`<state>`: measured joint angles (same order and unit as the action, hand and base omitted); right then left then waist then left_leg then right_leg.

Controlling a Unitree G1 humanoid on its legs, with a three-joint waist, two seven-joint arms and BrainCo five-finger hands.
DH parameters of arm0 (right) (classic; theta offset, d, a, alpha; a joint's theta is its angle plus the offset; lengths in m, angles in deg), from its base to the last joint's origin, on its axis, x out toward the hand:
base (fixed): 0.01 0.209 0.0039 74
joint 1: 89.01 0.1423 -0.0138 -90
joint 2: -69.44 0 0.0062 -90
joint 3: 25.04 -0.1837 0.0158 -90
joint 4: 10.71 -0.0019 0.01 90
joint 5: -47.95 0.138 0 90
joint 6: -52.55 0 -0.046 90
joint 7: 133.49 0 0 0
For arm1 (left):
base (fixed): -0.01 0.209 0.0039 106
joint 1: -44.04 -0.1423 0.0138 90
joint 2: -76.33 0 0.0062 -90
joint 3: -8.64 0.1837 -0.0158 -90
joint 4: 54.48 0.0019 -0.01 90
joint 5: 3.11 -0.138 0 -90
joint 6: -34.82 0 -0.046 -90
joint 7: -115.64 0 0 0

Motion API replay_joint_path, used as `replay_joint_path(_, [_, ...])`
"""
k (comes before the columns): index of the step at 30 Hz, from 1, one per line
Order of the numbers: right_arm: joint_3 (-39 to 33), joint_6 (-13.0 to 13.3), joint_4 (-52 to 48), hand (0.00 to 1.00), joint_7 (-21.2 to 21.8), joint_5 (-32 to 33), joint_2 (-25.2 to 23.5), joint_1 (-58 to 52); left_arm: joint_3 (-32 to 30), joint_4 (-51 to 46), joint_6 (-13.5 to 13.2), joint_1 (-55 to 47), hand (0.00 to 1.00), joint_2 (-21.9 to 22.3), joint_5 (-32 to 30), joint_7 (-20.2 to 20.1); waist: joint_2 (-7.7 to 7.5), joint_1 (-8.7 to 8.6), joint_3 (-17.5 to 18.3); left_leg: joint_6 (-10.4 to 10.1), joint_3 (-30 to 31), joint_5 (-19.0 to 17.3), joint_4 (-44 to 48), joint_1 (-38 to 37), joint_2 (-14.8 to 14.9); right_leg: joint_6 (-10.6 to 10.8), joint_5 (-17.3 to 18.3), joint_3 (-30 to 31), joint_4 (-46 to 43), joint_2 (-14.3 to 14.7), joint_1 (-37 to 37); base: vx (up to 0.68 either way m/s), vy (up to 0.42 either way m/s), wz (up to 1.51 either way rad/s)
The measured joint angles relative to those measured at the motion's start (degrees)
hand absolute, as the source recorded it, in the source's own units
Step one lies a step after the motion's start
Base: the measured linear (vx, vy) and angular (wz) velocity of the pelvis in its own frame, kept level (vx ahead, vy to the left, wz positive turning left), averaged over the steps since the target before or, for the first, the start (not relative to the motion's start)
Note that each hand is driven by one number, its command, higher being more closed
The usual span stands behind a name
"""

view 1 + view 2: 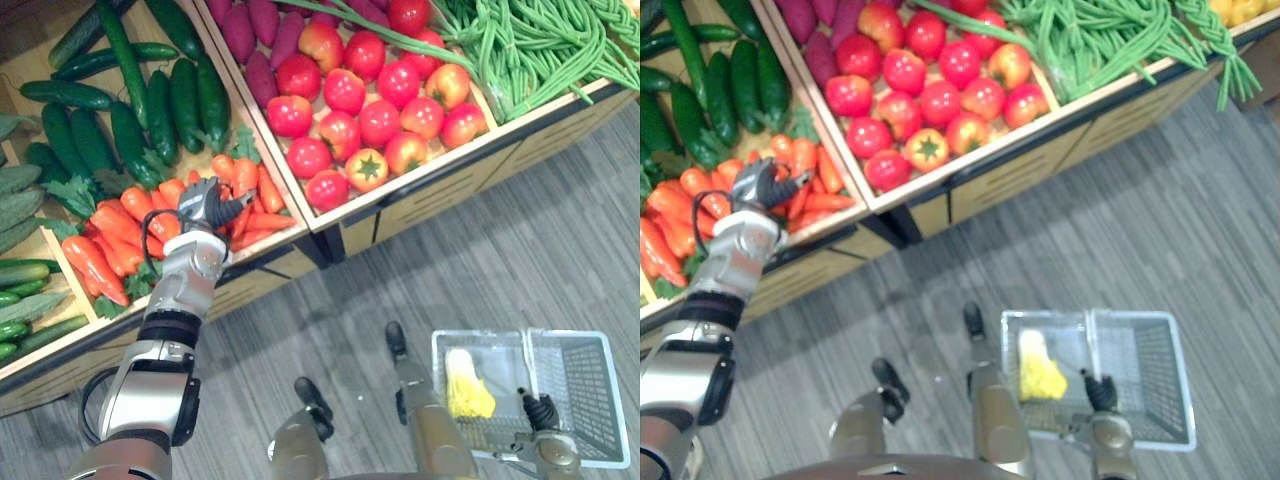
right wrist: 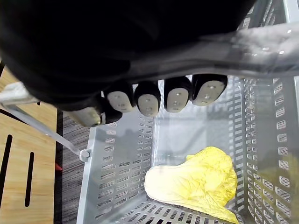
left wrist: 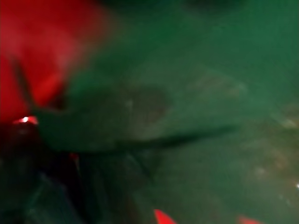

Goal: Pick vegetable in the basket

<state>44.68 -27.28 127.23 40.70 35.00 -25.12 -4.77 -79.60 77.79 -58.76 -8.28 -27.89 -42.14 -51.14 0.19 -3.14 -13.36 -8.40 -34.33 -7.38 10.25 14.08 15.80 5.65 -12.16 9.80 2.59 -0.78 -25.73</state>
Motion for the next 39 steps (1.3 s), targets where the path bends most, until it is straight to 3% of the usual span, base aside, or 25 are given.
replay_joint_path(15, [0.1,-0.2,0.3,1.0,0.5,-0.1,0.0,-0.2,-0.1,-0.1,1.2,0.2,1.0,0.2,0.0,-0.2,-0.07,0.15,0.1,-0.4,0.9,0.2,0.2,-2.5,0.1,0.0,0.0,-0.7,0.5,-0.2,3.5,-0.01,-0.031,0.03])
replay_joint_path(22, [-0.1,-0.3,0.3,1.0,1.2,-0.6,-0.1,-0.8,-0.2,-7.7,1.2,0.2,1.0,-2.3,0.0,-0.1,-0.26,0.38,0.2,-0.4,2.5,0.2,1.1,-3.3,0.4,0.1,0.1,-2.1,1.0,-0.4,5.9,-0.05,-0.042,0.1])
replay_joint_path(34, [-4.1,-1.2,2.4,1.0,1.5,-0.7,-1.0,-3.4,-0.2,-12.4,1.0,-0.2,1.0,-3.9,0.0,0.1,-0.35,0.78,4.8,-0.4,3.7,0.5,0.5,-5.3,-0.7,-0.3,0.4,-3.3,1.4,-1.3,8.4,-0.03,-0.017,0.04])
replay_joint_path(39, [-6.1,-1.5,2.6,1.0,2.3,-0.8,-1.2,-4.3,-0.2,-18.5,0.7,-5.6,1.0,-6.4,-0.2,0.1,-0.41,0.3,6.0,-0.3,4.0,0.8,-0.4,-6.4,-1.3,-0.2,0.7,-3.4,1.7,-1.7,9.3,-0.02,-0.016,0.02])
